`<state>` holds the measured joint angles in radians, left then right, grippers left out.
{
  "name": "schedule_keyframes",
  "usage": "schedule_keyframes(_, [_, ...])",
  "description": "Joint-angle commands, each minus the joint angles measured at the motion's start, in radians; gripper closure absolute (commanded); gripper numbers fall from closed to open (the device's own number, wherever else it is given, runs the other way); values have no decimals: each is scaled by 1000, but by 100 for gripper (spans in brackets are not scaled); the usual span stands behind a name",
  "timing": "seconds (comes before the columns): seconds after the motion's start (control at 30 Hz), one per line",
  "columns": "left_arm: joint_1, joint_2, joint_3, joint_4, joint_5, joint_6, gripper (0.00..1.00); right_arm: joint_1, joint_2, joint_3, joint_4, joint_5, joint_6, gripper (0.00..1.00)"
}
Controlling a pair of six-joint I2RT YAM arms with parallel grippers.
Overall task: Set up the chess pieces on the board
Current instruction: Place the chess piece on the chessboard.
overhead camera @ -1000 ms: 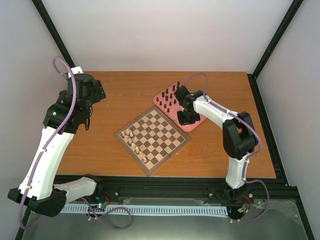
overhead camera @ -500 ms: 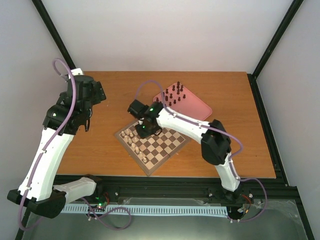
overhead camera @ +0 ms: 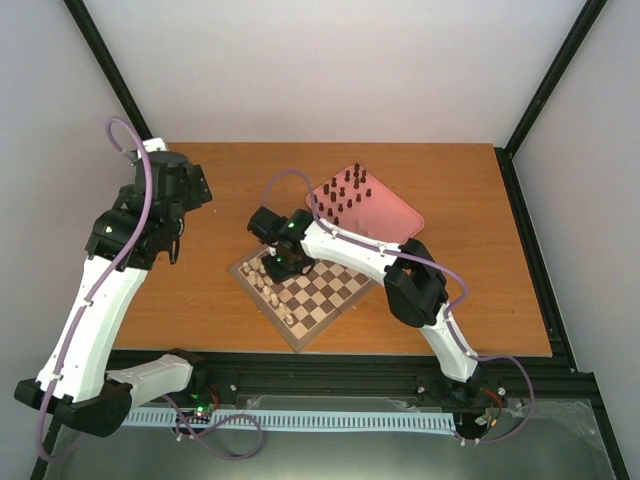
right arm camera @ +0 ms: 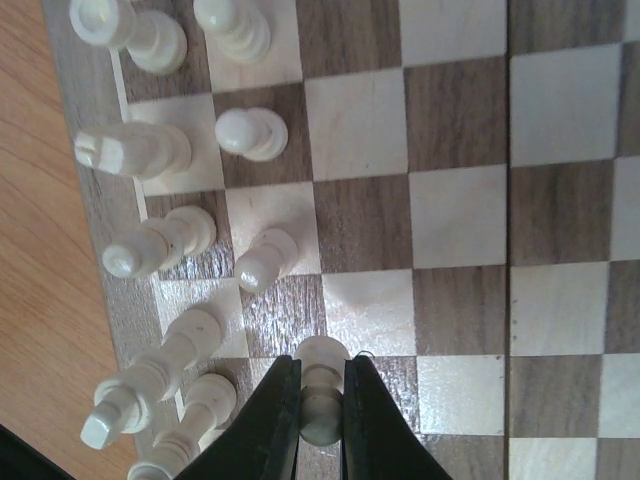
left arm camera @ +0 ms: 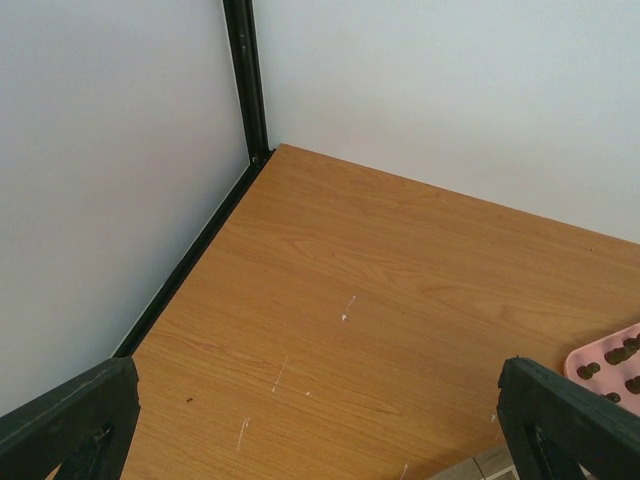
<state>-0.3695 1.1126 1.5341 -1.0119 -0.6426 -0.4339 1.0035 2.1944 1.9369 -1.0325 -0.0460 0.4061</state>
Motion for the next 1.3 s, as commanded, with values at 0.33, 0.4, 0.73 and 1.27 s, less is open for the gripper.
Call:
schedule_keyframes(0.33, [-6, -34, 6, -23, -10, -21, 0, 20, 47, 1, 17, -27, -9, 95])
schedule_keyframes(0.4, [-6, -34, 5, -25, -14, -23, 0, 20, 63, 11, 11, -34, -12, 95])
schedule_keyframes(0.73, [-6, -35, 1, -14, -15, -13, 0, 21, 86, 36, 13, -34, -21, 95])
schedule_keyframes(1.27, [-6, -33, -17, 0, -19, -9, 0, 31, 76, 43, -32, -42, -27, 95])
